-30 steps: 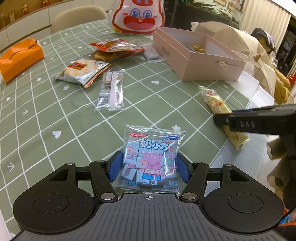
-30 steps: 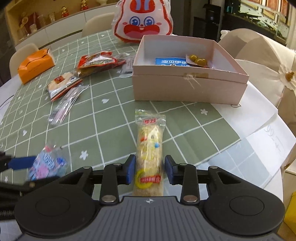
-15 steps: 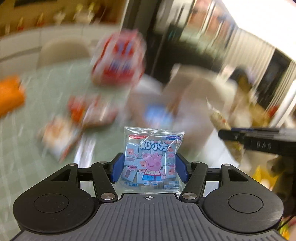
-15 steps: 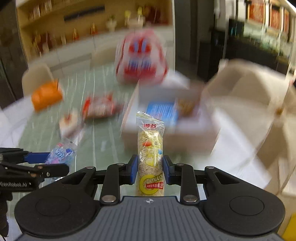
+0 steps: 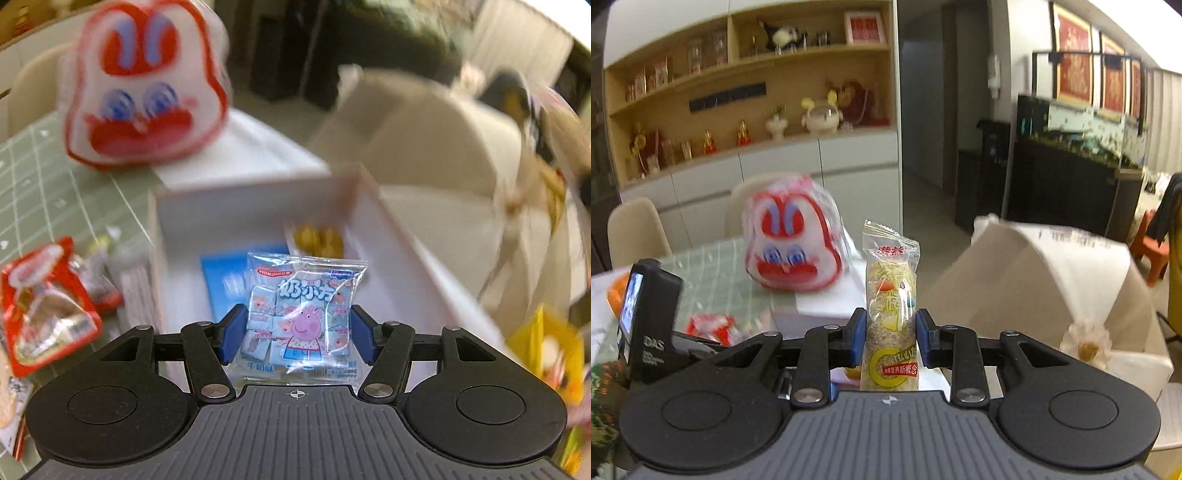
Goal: Organize snacks
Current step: 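Carry both packs into the pink box and open both grippers, then grasp the red spicy snack pack with the right gripper and lift it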
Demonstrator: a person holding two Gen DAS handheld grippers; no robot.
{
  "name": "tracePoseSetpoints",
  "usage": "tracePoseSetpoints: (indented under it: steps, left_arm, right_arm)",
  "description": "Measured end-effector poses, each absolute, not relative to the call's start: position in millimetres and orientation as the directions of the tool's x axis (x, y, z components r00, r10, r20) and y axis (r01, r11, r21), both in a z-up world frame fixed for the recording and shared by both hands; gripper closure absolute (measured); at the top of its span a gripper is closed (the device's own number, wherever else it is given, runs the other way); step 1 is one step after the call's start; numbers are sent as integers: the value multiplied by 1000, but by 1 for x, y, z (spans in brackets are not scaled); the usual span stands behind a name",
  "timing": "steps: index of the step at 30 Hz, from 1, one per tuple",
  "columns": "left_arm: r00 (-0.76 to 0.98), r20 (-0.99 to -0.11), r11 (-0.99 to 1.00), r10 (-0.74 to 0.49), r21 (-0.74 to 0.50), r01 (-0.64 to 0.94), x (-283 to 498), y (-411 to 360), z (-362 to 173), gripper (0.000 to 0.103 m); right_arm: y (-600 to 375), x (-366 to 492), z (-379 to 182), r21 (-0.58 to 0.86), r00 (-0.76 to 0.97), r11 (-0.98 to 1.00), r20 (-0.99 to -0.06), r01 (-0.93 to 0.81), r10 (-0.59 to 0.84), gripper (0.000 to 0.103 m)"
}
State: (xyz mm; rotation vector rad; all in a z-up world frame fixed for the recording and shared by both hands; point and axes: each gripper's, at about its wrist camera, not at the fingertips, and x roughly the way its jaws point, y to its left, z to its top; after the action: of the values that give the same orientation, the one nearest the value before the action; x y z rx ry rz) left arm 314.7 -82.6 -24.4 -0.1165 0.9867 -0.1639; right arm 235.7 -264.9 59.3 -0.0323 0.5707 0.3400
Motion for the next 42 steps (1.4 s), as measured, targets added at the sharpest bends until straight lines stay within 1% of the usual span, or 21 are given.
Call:
tracePoseSetpoints:
  steps: [3, 4, 7, 9, 11, 13, 15, 18, 21, 24, 26, 28, 30, 33, 38, 42]
  left_arm:
    - [570, -801, 983, -185, -157, 97, 299, -82, -30, 37]
    - [596, -784, 985, -172, -139, 101, 293, -80, -28, 39]
    - [651, -743, 988, -154, -105, 115, 286, -76, -22, 40]
    - [660, -737, 989, -146, -100, 107, 287, -71, -19, 40]
    - [670, -729, 990, -141, -113, 85, 287, -65, -13, 40]
    - [682, -719, 990, -133, -135, 51, 277, -55, -7, 40]
    - [701, -701, 985, -130, -170, 12, 262, -41, -1, 40]
    - [734, -668, 968, -117, -242, -66, 235, -14, 7, 40]
    - [756, -654, 931, -28, -292, -218, 204, 21, 6, 40]
    - [719, -690, 876, 78, -297, -380, 180, 55, -3, 40]
    - [680, -723, 848, 122, -281, -450, 169, 74, -11, 40]
    - [661, -737, 820, 140, -288, -495, 160, 88, -20, 40]
    - [651, -748, 794, 131, -314, -520, 151, 97, -27, 40]
    - [657, -748, 773, 96, -360, -522, 135, 100, -37, 40]
    - [640, -768, 775, 2, -403, -486, 111, 90, -57, 41]
    - [634, -772, 783, -50, -425, -455, 87, 89, -65, 46]
  right_arm:
    - [-265, 262, 33, 135, 721, 928, -594, -347, 356, 75]
    - [-261, 271, 25, 165, 695, 918, -609, -360, 382, 75]
    - [-241, 302, 5, 262, 594, 862, -636, -435, 493, 75]
    - [-221, 323, -10, 310, 515, 827, -664, -469, 542, 75]
    - [-201, 338, -26, 325, 444, 802, -700, -501, 560, 75]
    - [-187, 348, -39, 304, 412, 810, -740, -501, 532, 73]
    - [-182, 349, -44, 297, 400, 814, -754, -499, 521, 70]
    - [-183, 340, -38, 267, 441, 820, -737, -506, 512, 53]
    - [-174, 328, -25, 181, 501, 822, -716, -539, 487, 51]
    - [-158, 313, -9, 131, 519, 793, -690, -595, 504, 48]
    - [-135, 306, -3, 114, 511, 760, -676, -639, 531, 46]
    - [-105, 301, 2, 121, 477, 729, -682, -674, 554, 41]
    - [-72, 300, 5, 167, 413, 695, -700, -699, 583, 40]
    - [-20, 305, 3, 199, 348, 659, -720, -725, 600, 30]
    - [62, 340, -29, 151, 356, 708, -782, -690, 513, 30]
    - [99, 353, -56, 20, 439, 765, -809, -643, 390, 30]
